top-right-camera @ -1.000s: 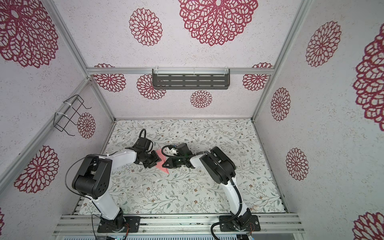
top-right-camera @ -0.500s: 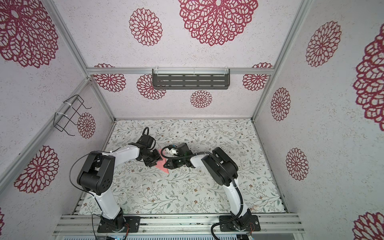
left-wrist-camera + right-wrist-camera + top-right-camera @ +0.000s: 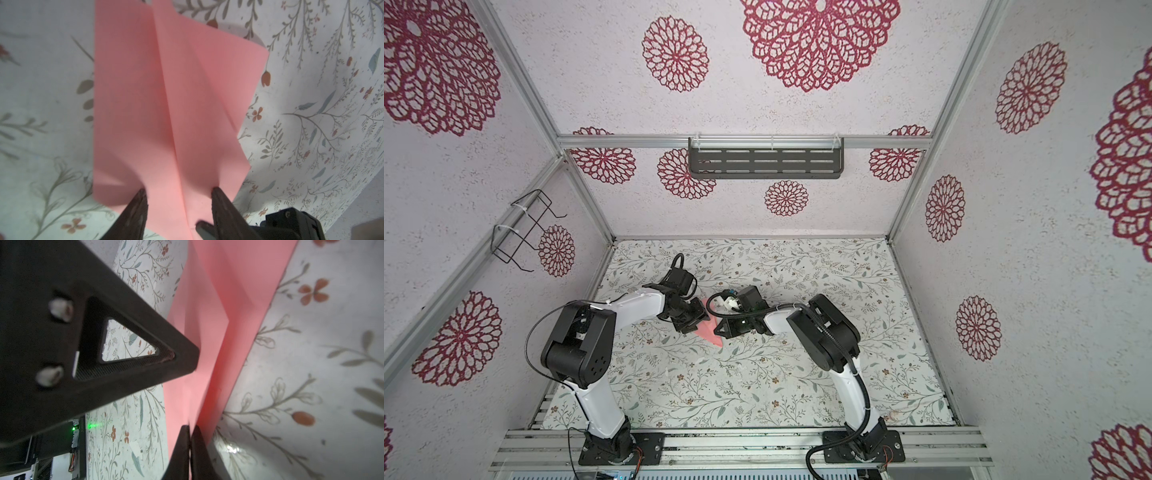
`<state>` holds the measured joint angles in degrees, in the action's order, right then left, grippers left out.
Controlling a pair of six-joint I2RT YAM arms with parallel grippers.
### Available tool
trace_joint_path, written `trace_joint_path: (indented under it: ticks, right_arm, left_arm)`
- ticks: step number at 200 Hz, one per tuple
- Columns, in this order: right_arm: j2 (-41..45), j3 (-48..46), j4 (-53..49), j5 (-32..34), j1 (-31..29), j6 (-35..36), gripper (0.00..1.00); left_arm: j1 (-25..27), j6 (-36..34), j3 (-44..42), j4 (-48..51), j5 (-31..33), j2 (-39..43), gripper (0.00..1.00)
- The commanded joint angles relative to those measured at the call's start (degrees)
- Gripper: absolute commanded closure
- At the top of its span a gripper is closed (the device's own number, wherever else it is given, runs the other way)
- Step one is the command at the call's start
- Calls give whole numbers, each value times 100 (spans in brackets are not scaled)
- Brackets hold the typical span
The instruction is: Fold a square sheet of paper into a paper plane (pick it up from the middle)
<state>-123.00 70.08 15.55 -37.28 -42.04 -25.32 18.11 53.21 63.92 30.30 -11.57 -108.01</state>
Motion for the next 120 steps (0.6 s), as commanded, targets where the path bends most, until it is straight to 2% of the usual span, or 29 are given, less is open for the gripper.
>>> trace_joint_path:
  ticks: [1,27,75,120]
  right_arm:
    - [-3,-46,-39,-82,100,-187,92]
    - [-22,-88,45,-184,100,-269,91]
    - [-154,-9,-97,-220,100,-258,91]
    - [-206,97,-355,-100,96,-163,90]
  left_arm:
    - [8,-161,-555,391,750,-935,46]
    - [-24,-314,-360,285,453,-517,46]
    - [-177,-613,-93,-230,-150,831,45]
    - [-264,-685,-784,-1321,-675,1632,57]
